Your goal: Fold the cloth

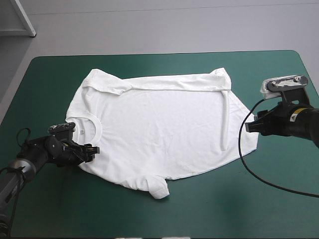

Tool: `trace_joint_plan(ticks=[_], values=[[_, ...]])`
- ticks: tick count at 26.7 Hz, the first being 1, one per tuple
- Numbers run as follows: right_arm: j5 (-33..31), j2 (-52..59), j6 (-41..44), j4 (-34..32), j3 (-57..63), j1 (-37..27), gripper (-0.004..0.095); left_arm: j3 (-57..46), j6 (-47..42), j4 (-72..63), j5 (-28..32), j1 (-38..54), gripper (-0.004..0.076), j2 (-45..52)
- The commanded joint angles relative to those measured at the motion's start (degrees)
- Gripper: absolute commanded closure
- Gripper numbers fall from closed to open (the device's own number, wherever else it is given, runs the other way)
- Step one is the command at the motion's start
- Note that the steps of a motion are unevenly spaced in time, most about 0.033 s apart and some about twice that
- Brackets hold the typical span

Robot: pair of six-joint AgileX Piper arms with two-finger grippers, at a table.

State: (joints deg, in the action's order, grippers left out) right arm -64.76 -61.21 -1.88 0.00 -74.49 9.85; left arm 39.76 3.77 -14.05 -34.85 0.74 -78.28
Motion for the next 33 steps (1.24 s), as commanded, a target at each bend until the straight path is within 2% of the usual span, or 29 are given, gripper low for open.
trace_joint_plan(ticks=[1, 5, 8, 12, 18, 22, 26, 28, 30, 33], values=[[2.2, 1.1, -0.3, 0.0, -1.4, -0.1, 0.0398, -0.1, 1.0, -3.8, -0.5, -0.1, 0.0413, -0.6], [2.4, 1.1, -0.5, 0.0, -1.4, -0.1, 0.0424, -0.1, 2.7, -3.1, -0.5, -0.1, 0.0728, 0.3], [2.9, 1.1, -0.5, 0.0, -1.4, -0.1, 0.0448, 1.0, 2.5, -3.1, -1.8, -0.1, 0.0732, 1.1], [3.3, 1.1, -0.7, 0.0, -1.4, -0.1, 0.0475, 4.5, 0.5, 0.7, -7.5, -0.1, 0.0732, 2.7], [0.3, 1.1, -0.9, 0.0, -1.4, -0.1, 0.0516, 11.5, -17.0, 25.3, -14.6, -0.1, 0.0732, 5.6], [-0.2, 1.1, -2.0, 1.7, -1.4, -0.1, 0.0541, 16.2, -22.0, 40.0, -21.1, 1.0, 0.0732, 5.3], [-1.1, 1.1, -5.6, 7.3, -1.2, -0.1, 0.055, 20.2, -23.3, 40.7, -18.9, 8.7, 0.0732, 5.1], [-2.2, 1.1, -8.1, 11.0, -1.0, -0.1, 0.055, 23.0, -20.5, 36.5, -15.9, 16.9, 0.0732, 3.7], [-2.3, 1.1, -8.8, 12.6, -1.0, -0.1, 0.055, 27.4, -15.5, 29.9, -14.3, 25.7, 0.0732, -0.7], [-2.3, 1.1, -8.8, 13.5, -1.0, -0.1, 0.055, 32.9, -14.1, 28.3, -11.3, 30.2, 0.0732, -9.2]])
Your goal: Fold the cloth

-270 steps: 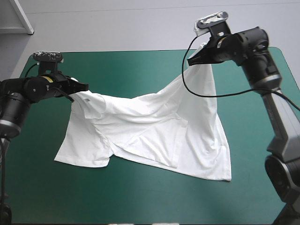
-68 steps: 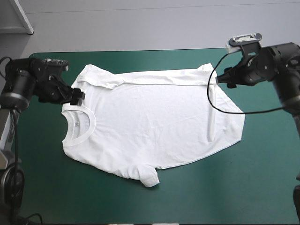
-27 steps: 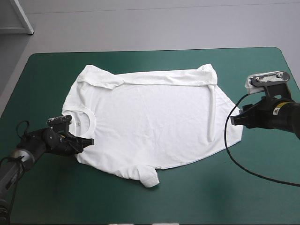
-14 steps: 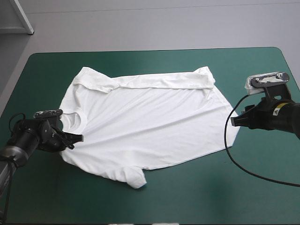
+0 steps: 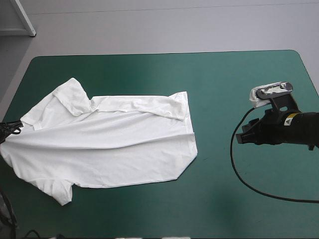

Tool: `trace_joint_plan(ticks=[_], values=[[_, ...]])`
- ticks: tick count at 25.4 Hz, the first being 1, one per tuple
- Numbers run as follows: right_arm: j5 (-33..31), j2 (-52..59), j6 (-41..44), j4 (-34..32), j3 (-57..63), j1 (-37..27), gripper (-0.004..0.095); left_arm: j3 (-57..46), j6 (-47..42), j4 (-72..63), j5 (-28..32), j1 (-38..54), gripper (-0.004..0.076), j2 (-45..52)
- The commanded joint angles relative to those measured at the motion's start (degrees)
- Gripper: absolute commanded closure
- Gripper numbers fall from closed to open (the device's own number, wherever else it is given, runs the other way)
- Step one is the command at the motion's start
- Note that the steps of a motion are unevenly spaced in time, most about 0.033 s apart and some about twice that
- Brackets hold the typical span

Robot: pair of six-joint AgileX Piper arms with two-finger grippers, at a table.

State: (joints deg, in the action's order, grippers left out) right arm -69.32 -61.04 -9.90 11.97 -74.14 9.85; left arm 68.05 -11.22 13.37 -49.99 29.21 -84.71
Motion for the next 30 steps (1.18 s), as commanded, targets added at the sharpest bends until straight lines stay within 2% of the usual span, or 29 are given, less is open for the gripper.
trace_joint_plan(ticks=[1, 3, 5, 7, 9, 12, 13, 14, 16, 17, 23, 27, 30], values=[[2.4, 0.9, -0.8, 1.5, -1.4, -0.1, 0.055, 6.8, 0.6, 3.3, 3.6, 2.2, 0.0732, -6.0], [2.4, 0.9, -0.9, 1.8, -1.1, -0.1, 0.055, 10.3, -2.9, 9.7, 1.9, 2.2, 0.0732, -11.7], [3.9, 0.9, -0.9, 1.9, 0.9, -0.1, 0.055, 12.9, -3.2, 10.0, 1.8, 2.2, 0.0732, -16.6], [5.6, 0.9, -2.7, 2.7, 3.1, -0.1, 0.055, 13.1, -1.8, 9.2, 2.0, 2.2, 0.0731, -18.3], [6.6, 0.9, -4.3, 4.3, 4.7, -0.1, 0.055, 13.1, -0.1, 9.4, 2.1, 2.2, 0.0692, -19.4], [6.8, 0.9, -6.1, 6.5, 5.2, -0.1, 0.0549, 13.4, 0.6, 9.1, 1.6, 2.2, 0.0556, -19.4], [6.8, 0.9, -6.9, 7.6, 5.2, 0.5, 0.0549, 13.9, 0.7, 8.7, 0.6, 2.2, 0.0442, -19.4], [6.7, 0.9, -7.2, 7.6, 5.2, 1.1, 0.055, 14.7, 0.7, 8.2, -0.5, 2.2, 0.0375, -19.4], [6.7, 0.9, -7.3, 7.5, 5.2, 2.7, 0.0549, 16.8, 0.7, 7.8, -3.2, 2.2, 0.0262, -19.4], [6.7, 0.9, -7.3, 7.5, 5.2, 3.6, 0.0549, 17.9, 0.7, 7.8, -4.4, 2.2, 0.0232, -19.4], [6.5, 0.9, -6.4, 4.9, 5.2, 6.2, 0.0549, 27.2, 2.9, 0.8, -7.6, 2.2, 0.023, -15.5], [7.9, 0.9, -6.2, 3.9, 5.2, 6.2, 0.0549, 29.7, 14.4, -20.0, -9.2, 1.7, 0.023, -11.2], [9.2, 0.9, -5.0, 1.8, 5.2, 6.2, 0.0544, 29.4, 20.5, -29.0, -14.9, -1.9, 0.023, -7.7]])
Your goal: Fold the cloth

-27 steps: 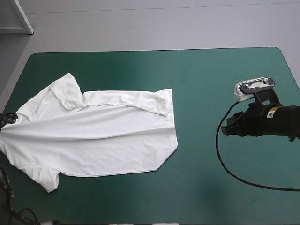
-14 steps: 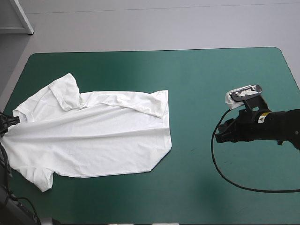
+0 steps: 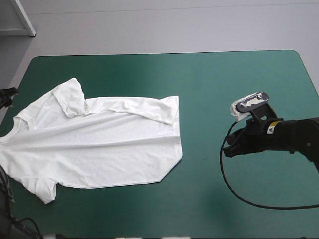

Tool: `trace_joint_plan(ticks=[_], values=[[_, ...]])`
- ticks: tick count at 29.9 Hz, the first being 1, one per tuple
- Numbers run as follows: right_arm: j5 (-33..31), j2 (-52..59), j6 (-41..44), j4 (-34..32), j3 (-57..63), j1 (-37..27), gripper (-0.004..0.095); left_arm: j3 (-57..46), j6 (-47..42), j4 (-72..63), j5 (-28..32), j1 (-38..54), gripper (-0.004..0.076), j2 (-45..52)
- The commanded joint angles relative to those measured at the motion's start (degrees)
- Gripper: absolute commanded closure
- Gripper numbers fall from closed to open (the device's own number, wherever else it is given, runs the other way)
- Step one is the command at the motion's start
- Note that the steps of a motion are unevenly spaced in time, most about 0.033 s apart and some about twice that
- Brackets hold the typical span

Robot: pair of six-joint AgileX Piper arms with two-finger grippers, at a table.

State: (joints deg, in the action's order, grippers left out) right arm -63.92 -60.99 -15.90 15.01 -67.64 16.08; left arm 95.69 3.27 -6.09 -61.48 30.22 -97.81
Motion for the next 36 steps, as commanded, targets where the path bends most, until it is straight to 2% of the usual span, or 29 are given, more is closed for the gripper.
trace_joint_plan(ticks=[1, 3, 6, 10, 15, 21, 25, 28, 36], values=[[4.3, 0.9, 1.9, -2.5, -1.3, 0.0, 0.0544, 1.7, 7.2, -10.6, -6.0, -5.1, 0.023, 6.4], [5.2, 0.9, 3.6, -5.2, -1.3, 0.0, 0.0544, 1.1, 8.7, -10.8, -9.9, -10.3, 0.023, 8.3], [7.0, 0.9, 6.2, -7.7, -1.3, -0.1, 0.0543, -2.0, 8.6, -10.6, -10.6, -21.7, 0.023, 12.3], [9.6, 0.8, 6.9, -8.0, -1.3, -0.1, 0.0471, -6.6, 5.0, -8.5, -6.6, -38.2, 0.023, 15.5], [12.3, 0.8, 8.3, -8.0, -1.9, -0.1, 0.0299, -12.5, -3.3, -1.9, -3.9, -55.8, 0.023, 15.7], [12.4, -0.4, 8.6, -8.0, -4.1, -0.1, 0.0275, -22.9, -13.8, 3.7, 4.4, -72.0, 0.023, 14.8], [11.5, -2.4, 8.6, -8.0, -6.0, -0.1, 0.0275, -28.5, -18.1, 4.5, 9.9, -77.8, 0.023, 11.6], [11.2, -3.9, 8.2, -8.0, -6.6, -0.1, 0.0275, -29.6, -19.0, 4.5, 12.5, -79.0, 0.023, 8.6], [11.8, -8.0, 6.4, -8.0, -7.2, -0.1, 0.0275, -29.7, -19.7, 4.6, 15.7, -79.0, 0.023, 1.2]])
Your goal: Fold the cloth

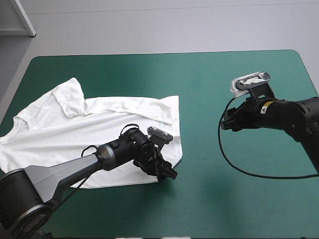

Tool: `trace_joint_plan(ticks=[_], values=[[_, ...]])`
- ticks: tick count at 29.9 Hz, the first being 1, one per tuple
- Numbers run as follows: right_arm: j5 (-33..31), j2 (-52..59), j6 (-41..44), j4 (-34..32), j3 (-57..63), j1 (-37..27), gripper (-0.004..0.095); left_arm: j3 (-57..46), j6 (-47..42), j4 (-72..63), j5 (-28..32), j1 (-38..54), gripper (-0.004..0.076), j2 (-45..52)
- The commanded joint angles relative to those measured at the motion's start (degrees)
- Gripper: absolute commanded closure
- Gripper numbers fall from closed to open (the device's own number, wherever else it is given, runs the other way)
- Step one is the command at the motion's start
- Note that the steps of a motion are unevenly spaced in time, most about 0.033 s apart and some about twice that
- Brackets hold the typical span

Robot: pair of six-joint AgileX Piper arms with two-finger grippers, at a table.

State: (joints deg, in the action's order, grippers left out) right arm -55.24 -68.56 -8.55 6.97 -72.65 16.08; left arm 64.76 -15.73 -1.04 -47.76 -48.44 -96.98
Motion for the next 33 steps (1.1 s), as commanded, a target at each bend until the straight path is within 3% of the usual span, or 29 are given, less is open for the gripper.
trace_joint_plan(ticks=[1, 6, 8, 13, 14, 24, 33], values=[[3.3, -1.4, -1.1, 0.0, -2.5, -0.1, 0.0275, 1.2, -0.7, -0.5, 2.0, -0.3, 0.023, -0.4], [3.3, -7.7, -1.9, 1.5, -8.0, -0.1, 0.0275, 1.2, -0.8, -1.9, 1.3, -0.3, 0.0261, -2.0], [3.3, -11.3, -3.4, 3.5, -11.8, -0.1, 0.0275, 0.9, -1.0, -2.6, 1.2, -0.3, 0.0346, -2.0], [2.2, -21.5, -6.8, 8.3, -22.2, -0.1, 0.0275, -0.4, -0.6, -4.7, 1.7, -0.3, 0.0706, -2.1], [1.9, -23.6, -7.1, 8.7, -24.5, -0.1, 0.0275, -0.6, 0.3, -4.7, 1.4, -0.3, 0.0728, -2.1], [-2.9, -42.3, -12.1, 17.8, -41.6, 0.0, 0.0275, -2.2, -2.6, -4.4, -2.7, -2.0, 0.0732, -2.1], [-4.8, -51.8, -15.5, 21.0, -44.6, 3.1, 0.0304, -2.2, -4.2, -4.5, -1.1, -4.3, 0.0732, -2.1]])
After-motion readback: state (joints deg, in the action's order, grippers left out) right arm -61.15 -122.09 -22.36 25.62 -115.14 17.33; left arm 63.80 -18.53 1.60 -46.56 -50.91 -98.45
